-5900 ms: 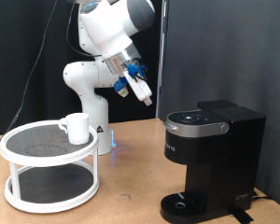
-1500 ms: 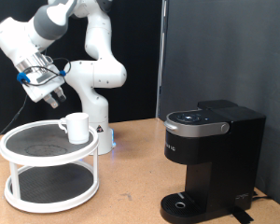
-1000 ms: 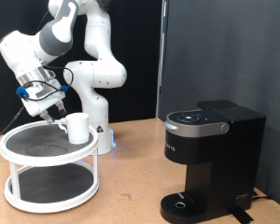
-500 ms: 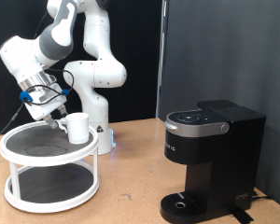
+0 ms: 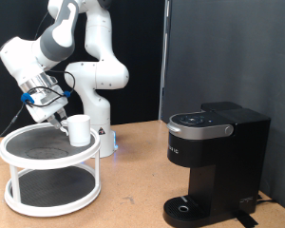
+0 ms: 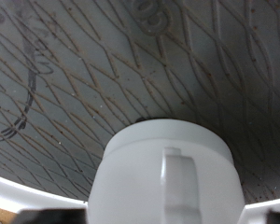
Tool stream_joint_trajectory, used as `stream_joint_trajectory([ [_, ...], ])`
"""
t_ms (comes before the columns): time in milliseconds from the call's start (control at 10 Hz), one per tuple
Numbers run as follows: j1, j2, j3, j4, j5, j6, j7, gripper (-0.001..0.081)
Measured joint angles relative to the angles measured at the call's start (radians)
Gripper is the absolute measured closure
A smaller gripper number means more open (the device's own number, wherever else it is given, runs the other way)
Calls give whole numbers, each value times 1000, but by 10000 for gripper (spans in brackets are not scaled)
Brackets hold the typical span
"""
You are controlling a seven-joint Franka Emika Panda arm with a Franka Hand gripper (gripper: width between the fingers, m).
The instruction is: Make a cup of coffee with the keurig machine
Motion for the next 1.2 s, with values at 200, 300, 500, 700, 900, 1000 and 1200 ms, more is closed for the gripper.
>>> stream_joint_trajectory([
  [200, 0, 0, 0, -1, -1, 0, -1, 645],
  [300, 0, 0, 0, -1, -1, 0, -3, 752],
  [500, 0, 0, 0, -2, -3, -3, -6, 794],
  [700, -5, -3, 0, 1, -8, -38, -7, 802],
  [900, -15, -17, -2, 24, -10, -128, -7, 804],
  [1000, -20, -32, -8, 41, -6, -183, -7, 804],
  [1200, -34, -73, -15, 66, -7, -263, -5, 804],
])
